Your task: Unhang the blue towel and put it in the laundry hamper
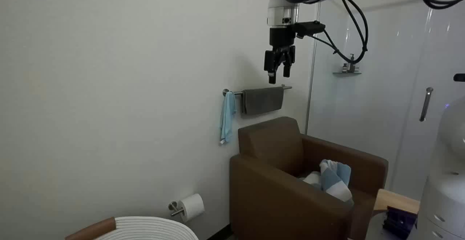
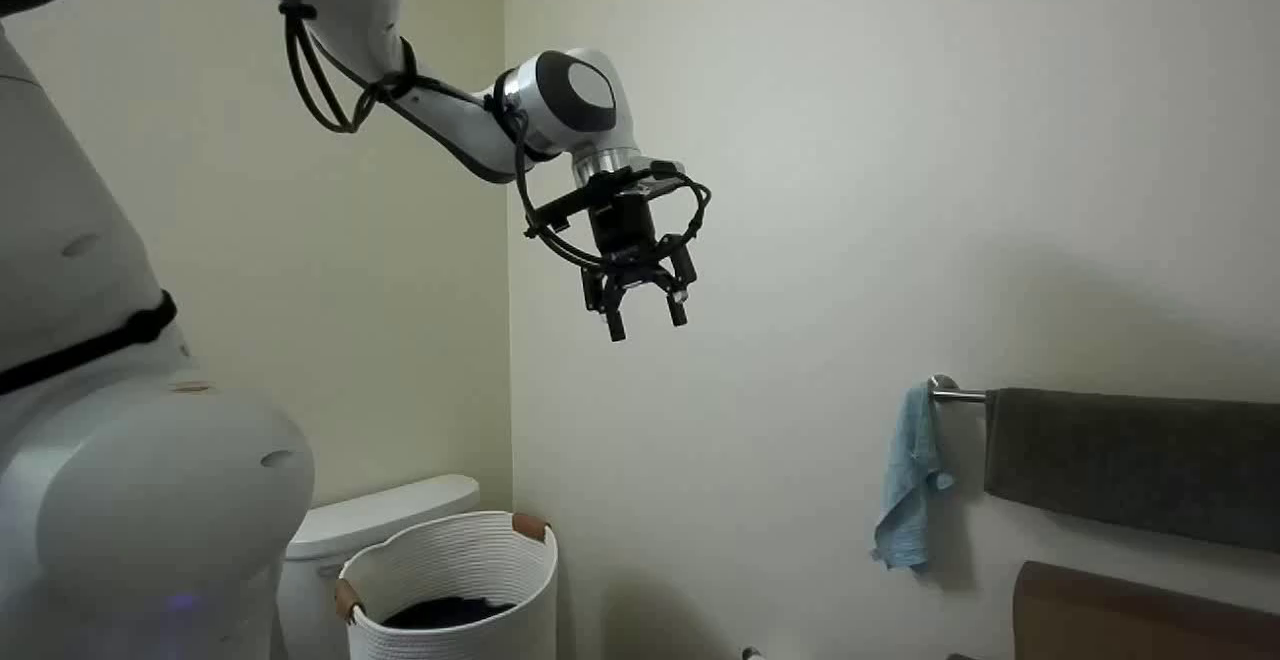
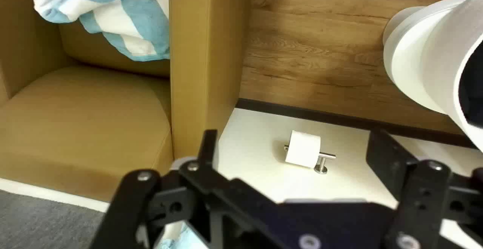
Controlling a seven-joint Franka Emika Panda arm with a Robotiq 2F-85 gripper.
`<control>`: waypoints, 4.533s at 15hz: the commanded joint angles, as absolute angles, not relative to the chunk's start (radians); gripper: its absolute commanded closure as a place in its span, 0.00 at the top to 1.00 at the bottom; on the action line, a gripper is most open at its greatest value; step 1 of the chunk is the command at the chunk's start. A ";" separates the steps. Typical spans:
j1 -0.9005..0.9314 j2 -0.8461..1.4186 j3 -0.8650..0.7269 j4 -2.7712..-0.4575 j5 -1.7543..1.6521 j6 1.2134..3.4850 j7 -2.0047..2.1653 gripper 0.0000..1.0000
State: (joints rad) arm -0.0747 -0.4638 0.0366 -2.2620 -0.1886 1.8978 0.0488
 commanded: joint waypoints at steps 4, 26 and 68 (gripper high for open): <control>-0.061 -0.463 0.026 -2.260 -0.194 1.895 0.053 1.00; -0.225 -0.169 -0.224 -2.352 -0.178 2.701 0.015 1.00; -0.299 0.458 -0.066 -1.881 -0.057 3.134 0.039 1.00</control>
State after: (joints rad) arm -0.3032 0.4514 -0.0571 -1.8773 -0.1073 3.1336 0.0897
